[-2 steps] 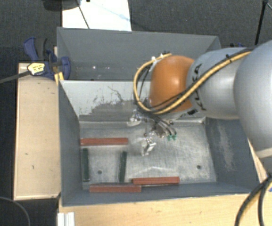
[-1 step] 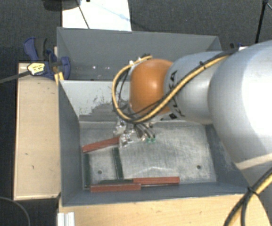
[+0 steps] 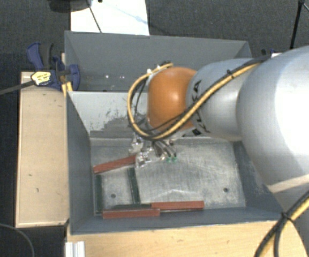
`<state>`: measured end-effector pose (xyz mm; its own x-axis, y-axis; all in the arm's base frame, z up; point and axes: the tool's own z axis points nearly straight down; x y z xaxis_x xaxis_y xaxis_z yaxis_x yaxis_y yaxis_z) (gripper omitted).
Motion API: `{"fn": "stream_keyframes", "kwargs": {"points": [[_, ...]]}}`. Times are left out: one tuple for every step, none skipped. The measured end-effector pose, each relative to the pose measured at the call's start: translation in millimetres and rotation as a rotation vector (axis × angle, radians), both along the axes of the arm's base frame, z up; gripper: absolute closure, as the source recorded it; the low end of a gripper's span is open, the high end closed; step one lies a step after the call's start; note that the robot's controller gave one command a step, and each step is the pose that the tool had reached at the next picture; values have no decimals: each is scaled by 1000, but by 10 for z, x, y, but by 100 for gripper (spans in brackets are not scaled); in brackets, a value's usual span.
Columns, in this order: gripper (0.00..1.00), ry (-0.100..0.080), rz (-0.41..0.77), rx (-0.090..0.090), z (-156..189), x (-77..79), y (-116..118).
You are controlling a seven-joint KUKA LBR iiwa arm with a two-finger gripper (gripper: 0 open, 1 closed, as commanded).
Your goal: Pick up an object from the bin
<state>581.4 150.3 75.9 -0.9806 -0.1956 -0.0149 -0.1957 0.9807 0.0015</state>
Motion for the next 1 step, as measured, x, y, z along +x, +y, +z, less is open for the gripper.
{"fn": "stream_keyframes", "kwargs": {"points": [[100,8,25,-4,2012,-116,-231]]}}
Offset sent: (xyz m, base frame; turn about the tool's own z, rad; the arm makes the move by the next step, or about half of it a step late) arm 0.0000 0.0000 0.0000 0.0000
